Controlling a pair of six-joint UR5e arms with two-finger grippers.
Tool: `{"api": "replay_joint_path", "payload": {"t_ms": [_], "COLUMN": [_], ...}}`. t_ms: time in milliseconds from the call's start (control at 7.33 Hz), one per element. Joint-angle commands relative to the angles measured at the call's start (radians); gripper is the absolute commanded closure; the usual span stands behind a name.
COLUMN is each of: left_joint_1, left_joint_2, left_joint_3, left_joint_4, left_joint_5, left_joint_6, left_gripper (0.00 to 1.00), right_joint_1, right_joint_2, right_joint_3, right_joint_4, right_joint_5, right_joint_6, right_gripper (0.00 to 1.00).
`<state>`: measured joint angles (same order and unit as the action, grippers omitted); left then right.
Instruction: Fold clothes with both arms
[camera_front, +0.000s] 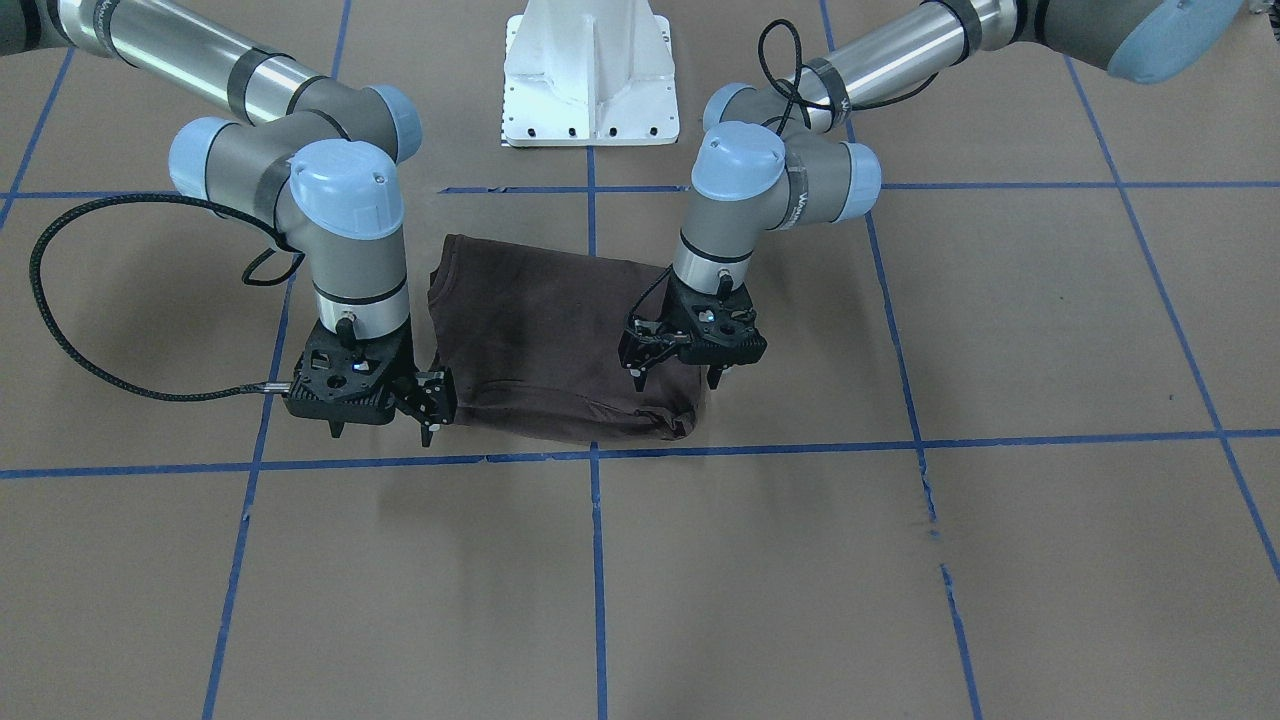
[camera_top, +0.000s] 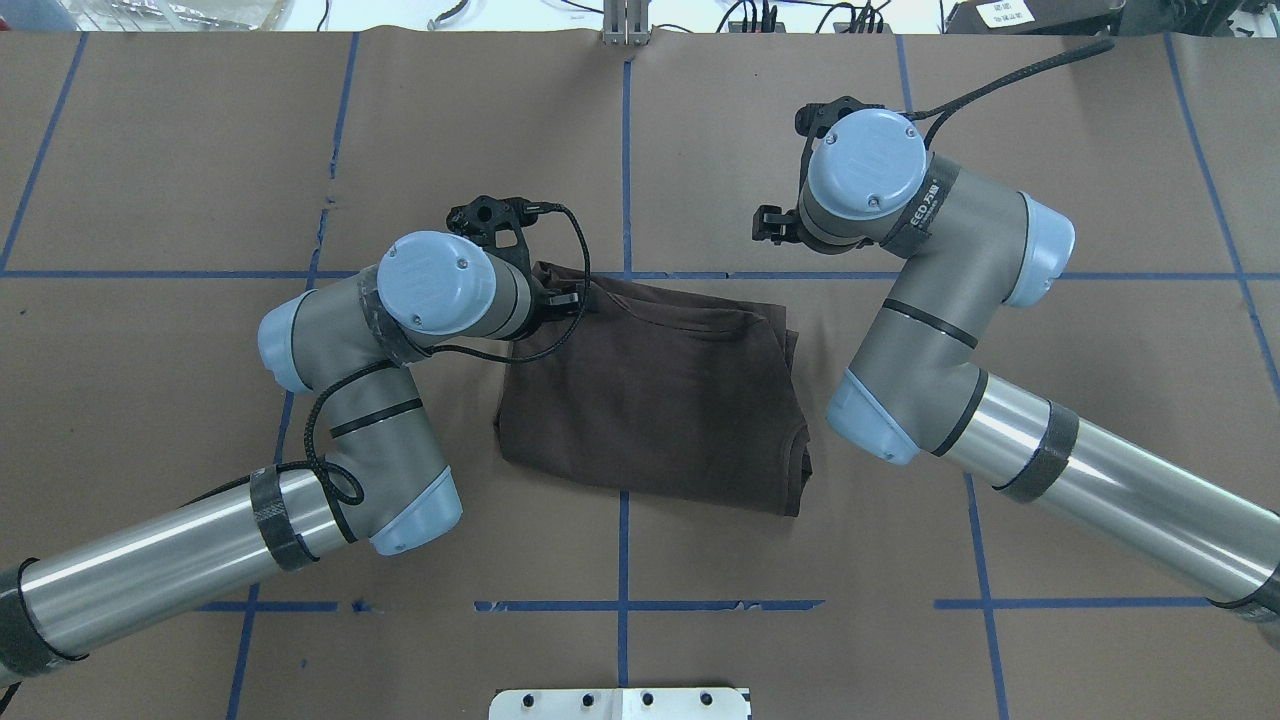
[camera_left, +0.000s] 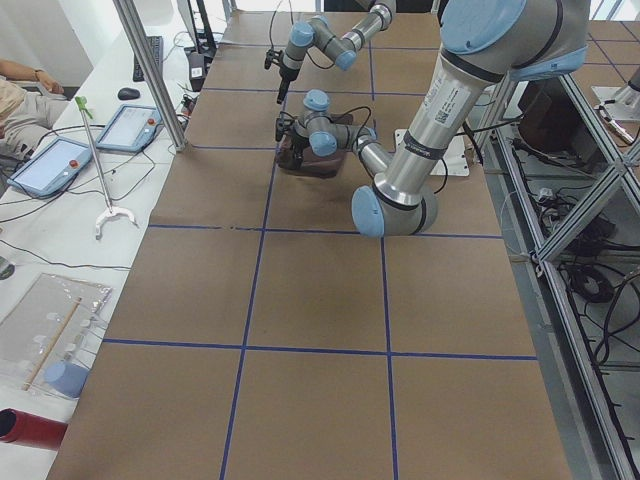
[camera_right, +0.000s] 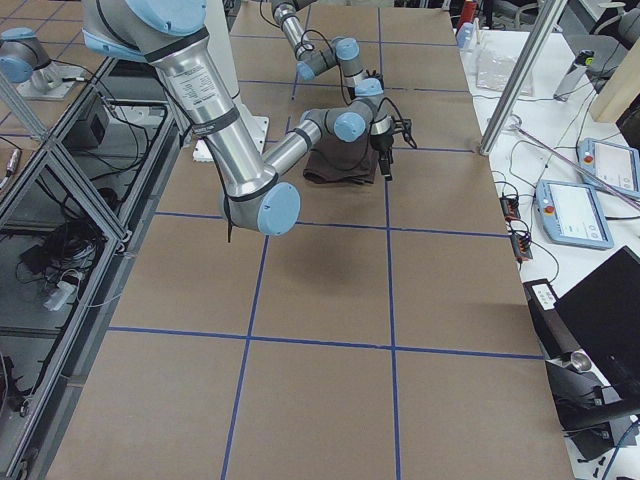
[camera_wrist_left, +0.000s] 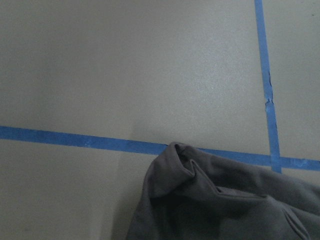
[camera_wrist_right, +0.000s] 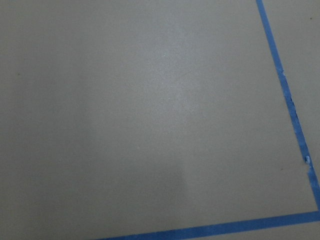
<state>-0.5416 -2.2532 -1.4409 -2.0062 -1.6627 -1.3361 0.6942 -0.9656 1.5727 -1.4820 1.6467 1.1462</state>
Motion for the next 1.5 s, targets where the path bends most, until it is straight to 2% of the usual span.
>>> {"api": "replay_joint_path", "payload": {"t_ms": [0,273,819,1364], "left_joint_1": [0.000,0.002,-0.014,-0.079], "left_joint_2": [-0.014,-0.058,-0.060,-0.054], "left_joint_3": [0.019,0.091,0.125,0.142], "left_joint_4": [0.001,0.001,0.001,-0.005], "left_joint_5": [0.014,0.015,0.017,0.012], "left_joint_6": [0.000,0.002,0.015,0.076], "left_gripper": [0.00,0.00,0.00,0.00], "right_joint_1": [-0.001,-0.002,-0.002,-0.002], "right_joint_2": [-0.001,-0.001,-0.002,-0.004], "right_joint_3": [0.001,0.001,0.000,0.001], "right_joint_4": [0.000,0.000,0.000,0.000], "right_joint_5": [-0.002,-0.002,-0.001,-0.001], "right_joint_6": [0.001,0.000,-0.003,0.000], "right_gripper": [0.00,0.00,0.00,0.00]}}
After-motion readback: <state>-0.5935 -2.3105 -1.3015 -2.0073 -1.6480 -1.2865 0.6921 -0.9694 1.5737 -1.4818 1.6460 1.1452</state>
